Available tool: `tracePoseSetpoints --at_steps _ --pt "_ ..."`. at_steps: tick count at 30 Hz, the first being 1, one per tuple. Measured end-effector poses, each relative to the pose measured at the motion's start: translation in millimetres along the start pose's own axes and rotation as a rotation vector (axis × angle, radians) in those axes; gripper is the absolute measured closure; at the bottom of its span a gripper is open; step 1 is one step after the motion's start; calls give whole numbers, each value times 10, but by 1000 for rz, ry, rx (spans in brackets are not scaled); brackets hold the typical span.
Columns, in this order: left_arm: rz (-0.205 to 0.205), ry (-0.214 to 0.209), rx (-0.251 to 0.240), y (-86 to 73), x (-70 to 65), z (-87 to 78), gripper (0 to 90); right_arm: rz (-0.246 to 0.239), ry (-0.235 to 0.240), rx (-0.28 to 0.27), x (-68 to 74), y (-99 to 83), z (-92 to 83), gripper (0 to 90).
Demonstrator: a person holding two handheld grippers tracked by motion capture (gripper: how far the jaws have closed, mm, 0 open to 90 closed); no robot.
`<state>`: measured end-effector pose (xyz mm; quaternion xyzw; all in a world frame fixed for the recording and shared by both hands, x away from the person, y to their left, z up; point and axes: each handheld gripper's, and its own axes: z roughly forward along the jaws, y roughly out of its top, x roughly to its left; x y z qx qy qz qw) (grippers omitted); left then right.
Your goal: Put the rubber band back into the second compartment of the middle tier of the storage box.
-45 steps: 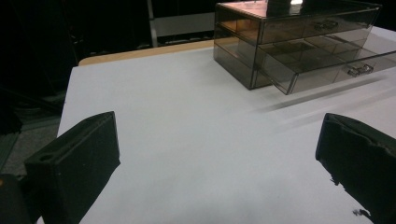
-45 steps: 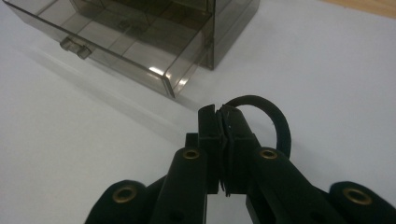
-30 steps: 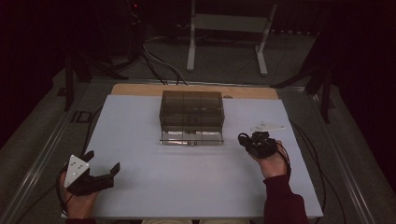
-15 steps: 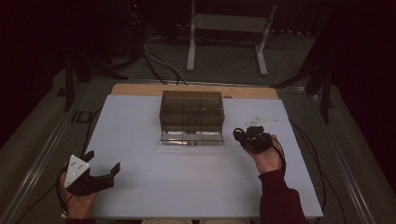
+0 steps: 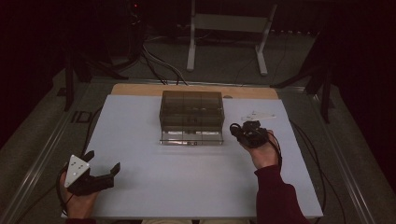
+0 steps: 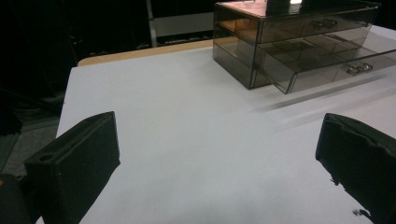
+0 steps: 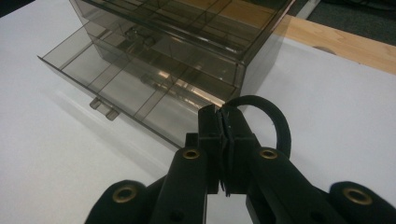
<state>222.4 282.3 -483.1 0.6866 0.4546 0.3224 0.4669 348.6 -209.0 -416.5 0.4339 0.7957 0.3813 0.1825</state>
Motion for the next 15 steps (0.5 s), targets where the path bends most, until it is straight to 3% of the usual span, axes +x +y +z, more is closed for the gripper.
tracePoseSetpoints --at_steps 15 --pt "-3 -1 1 -5 9 4 4 8 5 -9 42 150 78 884"
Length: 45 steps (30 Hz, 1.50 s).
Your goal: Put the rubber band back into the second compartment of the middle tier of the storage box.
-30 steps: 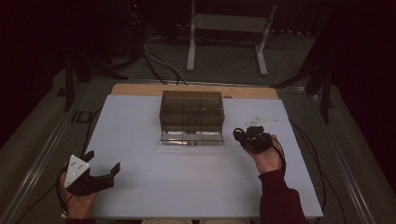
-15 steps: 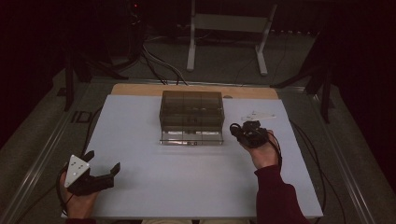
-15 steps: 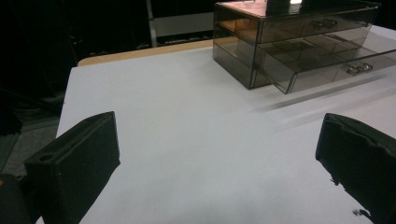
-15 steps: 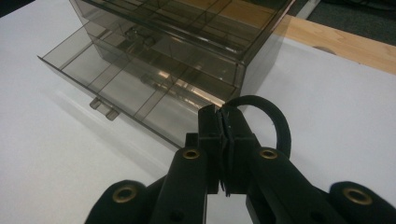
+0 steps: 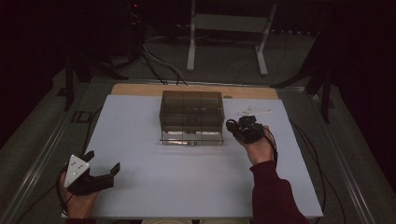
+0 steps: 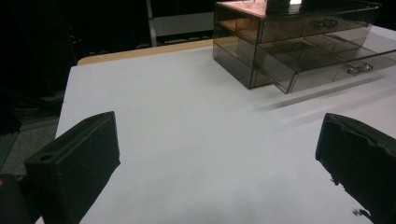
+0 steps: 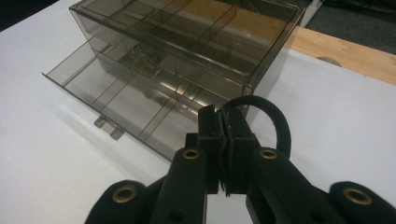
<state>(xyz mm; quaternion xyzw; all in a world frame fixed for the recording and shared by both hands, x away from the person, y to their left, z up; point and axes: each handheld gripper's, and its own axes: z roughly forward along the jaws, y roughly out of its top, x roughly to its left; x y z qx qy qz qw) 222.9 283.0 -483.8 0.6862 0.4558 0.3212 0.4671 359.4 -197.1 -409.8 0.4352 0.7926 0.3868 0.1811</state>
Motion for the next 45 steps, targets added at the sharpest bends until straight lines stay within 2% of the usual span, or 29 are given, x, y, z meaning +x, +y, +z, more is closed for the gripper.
tracePoseSetpoints --at_steps 16,23,45 --pt "-3 0 2 -4 10 -1 4 -2 16 -22 63 145 109 884" --pt "2 -2 4 -4 1 13 4 11 40 -34 102 194 181 884" --pt "5 -2 10 -16 3 34 4 -12 70 -16 280 276 406 883"
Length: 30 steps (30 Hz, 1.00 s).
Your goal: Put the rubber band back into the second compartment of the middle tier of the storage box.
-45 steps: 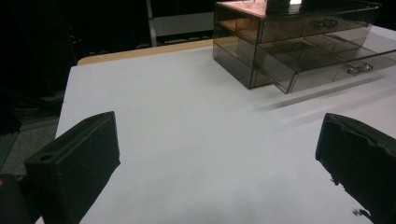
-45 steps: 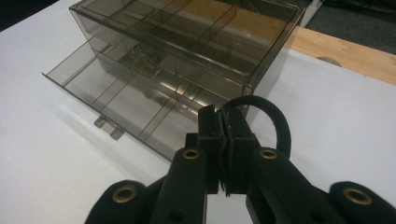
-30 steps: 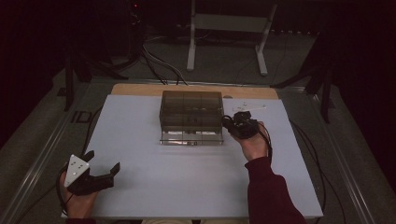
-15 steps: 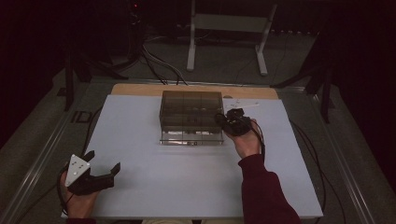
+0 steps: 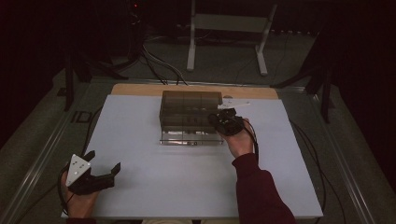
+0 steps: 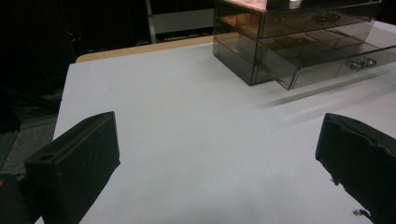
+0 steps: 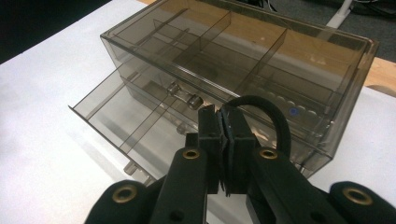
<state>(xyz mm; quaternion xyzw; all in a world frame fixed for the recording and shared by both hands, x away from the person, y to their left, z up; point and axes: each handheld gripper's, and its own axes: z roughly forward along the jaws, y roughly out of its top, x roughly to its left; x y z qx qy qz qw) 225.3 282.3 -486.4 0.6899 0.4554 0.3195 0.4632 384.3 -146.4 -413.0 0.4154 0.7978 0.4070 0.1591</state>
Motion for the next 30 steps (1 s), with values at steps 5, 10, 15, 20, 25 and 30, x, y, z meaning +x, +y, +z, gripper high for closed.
tracePoseSetpoints --at_steps 5,10,15,20,25,30 --pt "0 0 1 -1 2 -1 4 5 10 2 28 -2 45 883" --pt "0 0 1 -3 0 1 4 6 24 3 72 0 100 883" --pt "3 0 2 -5 2 -2 4 2 34 11 121 0 160 883" --pt "2 1 0 -5 5 -4 4 -3 41 19 164 -8 224 883" --pt "3 0 1 -6 4 -1 4 -4 50 21 197 -8 268 883" --pt "1 1 1 -7 8 1 4 -8 62 20 227 -10 299 882"
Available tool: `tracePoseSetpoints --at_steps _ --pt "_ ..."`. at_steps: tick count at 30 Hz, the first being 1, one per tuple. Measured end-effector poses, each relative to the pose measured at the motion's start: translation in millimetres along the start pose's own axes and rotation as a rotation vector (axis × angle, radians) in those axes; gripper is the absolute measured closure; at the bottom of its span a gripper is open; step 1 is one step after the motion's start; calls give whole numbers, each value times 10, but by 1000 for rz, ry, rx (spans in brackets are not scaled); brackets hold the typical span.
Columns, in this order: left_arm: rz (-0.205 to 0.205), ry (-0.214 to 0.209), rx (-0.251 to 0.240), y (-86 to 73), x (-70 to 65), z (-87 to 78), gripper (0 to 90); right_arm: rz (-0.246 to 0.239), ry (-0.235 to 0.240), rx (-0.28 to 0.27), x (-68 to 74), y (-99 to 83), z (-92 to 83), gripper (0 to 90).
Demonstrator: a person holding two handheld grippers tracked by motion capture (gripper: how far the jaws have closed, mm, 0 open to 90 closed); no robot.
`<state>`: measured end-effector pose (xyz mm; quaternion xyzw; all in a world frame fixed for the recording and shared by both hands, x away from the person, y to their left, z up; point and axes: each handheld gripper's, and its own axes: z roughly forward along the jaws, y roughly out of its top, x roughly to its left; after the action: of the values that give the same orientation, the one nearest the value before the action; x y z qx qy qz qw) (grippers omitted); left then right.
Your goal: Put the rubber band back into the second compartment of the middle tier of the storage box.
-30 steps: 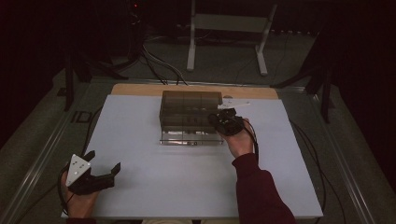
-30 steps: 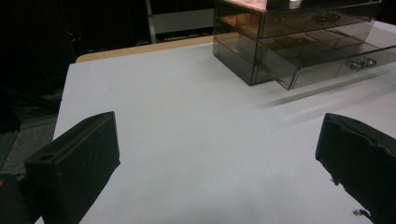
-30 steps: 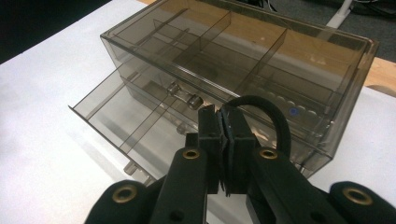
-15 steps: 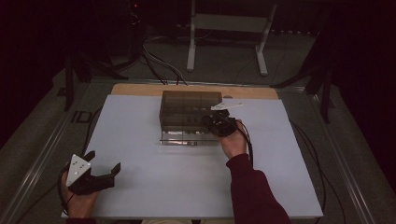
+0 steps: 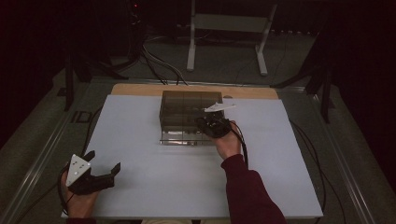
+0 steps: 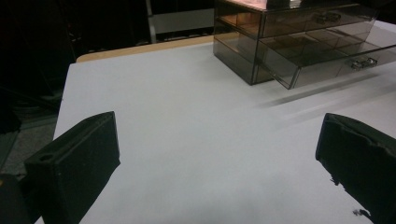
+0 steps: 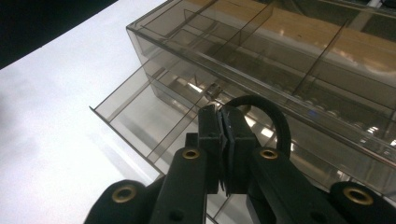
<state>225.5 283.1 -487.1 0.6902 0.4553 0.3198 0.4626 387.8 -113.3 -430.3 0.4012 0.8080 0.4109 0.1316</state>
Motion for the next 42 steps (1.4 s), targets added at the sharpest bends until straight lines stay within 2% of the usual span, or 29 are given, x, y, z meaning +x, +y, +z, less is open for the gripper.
tracePoseSetpoints --at_steps 42 --pt "1 -6 5 -11 2 20 4 -3 57 38 195 -52 353 878"
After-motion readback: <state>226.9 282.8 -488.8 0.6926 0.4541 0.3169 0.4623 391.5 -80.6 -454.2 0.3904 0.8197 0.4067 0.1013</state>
